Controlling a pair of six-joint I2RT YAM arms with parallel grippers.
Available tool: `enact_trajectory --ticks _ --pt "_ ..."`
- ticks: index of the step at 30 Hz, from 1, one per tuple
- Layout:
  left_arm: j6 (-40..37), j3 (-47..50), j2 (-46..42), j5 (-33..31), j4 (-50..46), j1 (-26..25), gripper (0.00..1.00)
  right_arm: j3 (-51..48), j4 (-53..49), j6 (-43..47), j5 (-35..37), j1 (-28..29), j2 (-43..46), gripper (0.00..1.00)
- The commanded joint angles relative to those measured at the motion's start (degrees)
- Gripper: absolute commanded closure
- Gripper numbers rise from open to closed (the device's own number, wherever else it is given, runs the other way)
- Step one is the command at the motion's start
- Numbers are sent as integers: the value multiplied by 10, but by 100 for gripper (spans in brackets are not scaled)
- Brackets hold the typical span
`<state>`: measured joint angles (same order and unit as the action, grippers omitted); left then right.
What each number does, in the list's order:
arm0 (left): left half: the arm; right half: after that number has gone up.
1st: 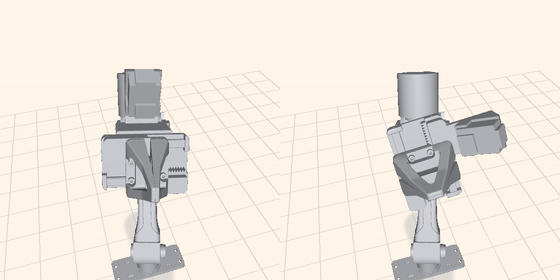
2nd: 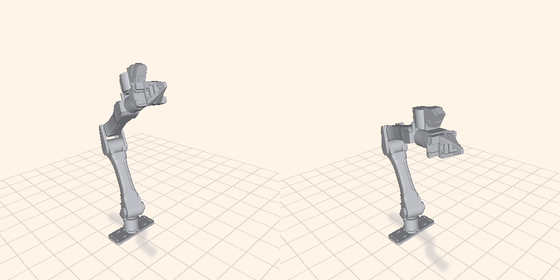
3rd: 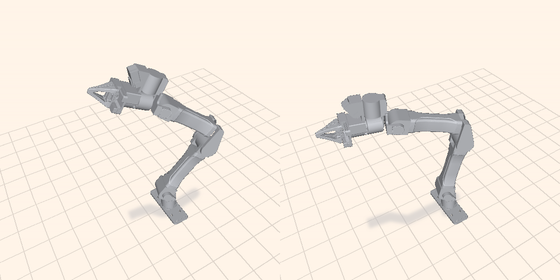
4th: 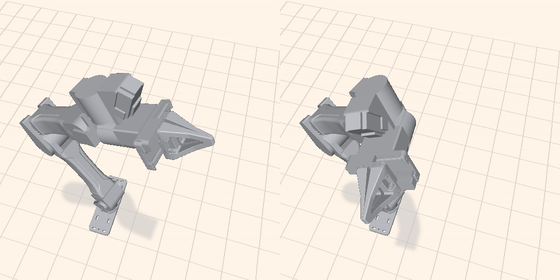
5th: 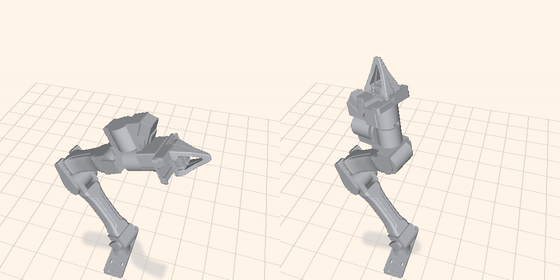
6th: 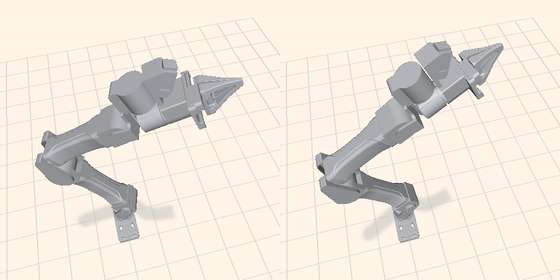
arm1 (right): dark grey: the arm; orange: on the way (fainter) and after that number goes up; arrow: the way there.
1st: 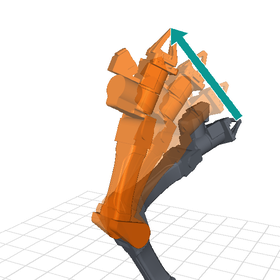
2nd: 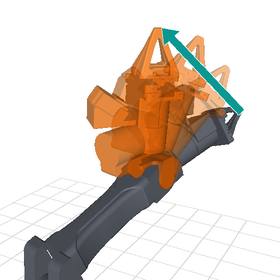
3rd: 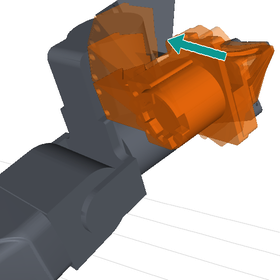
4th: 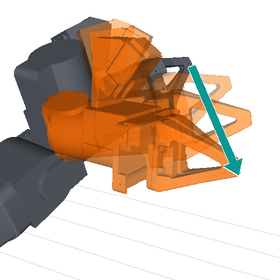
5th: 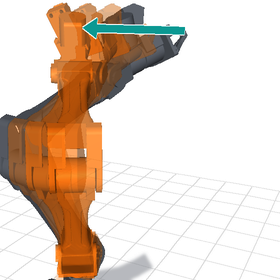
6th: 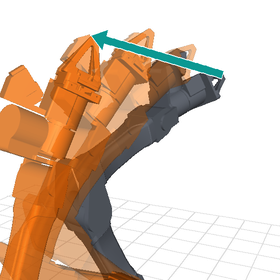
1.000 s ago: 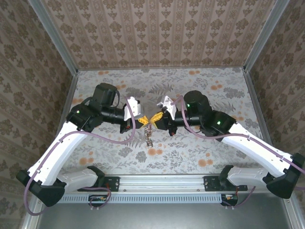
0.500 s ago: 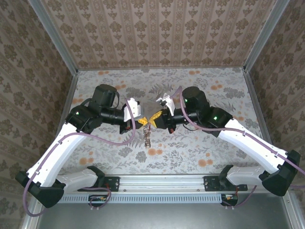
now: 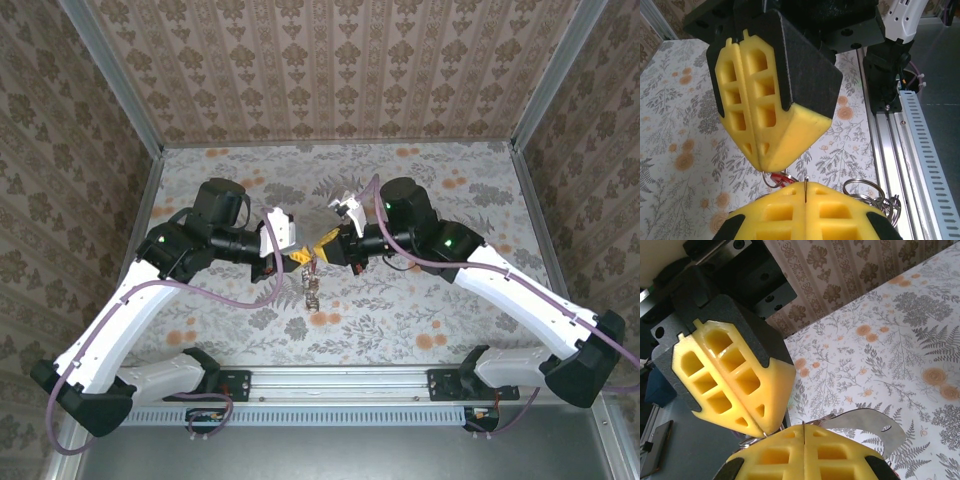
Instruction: Put the keys on the keyring
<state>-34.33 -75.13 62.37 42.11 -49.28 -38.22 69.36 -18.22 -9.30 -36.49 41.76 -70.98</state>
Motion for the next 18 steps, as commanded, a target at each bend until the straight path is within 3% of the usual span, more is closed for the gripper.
enact_trajectory --ticks 1,7,18 --pt "1 2 -11 -15 21 -3 100 -4 14 -14 -9 -5 26 100" --pt "12 14 -23 -48 52 -3 100 -20 32 -35 -11 -6 38 100" --pt "23 26 -36 -36 82 -4 100 -27 70 -65 -19 -6 18 100"
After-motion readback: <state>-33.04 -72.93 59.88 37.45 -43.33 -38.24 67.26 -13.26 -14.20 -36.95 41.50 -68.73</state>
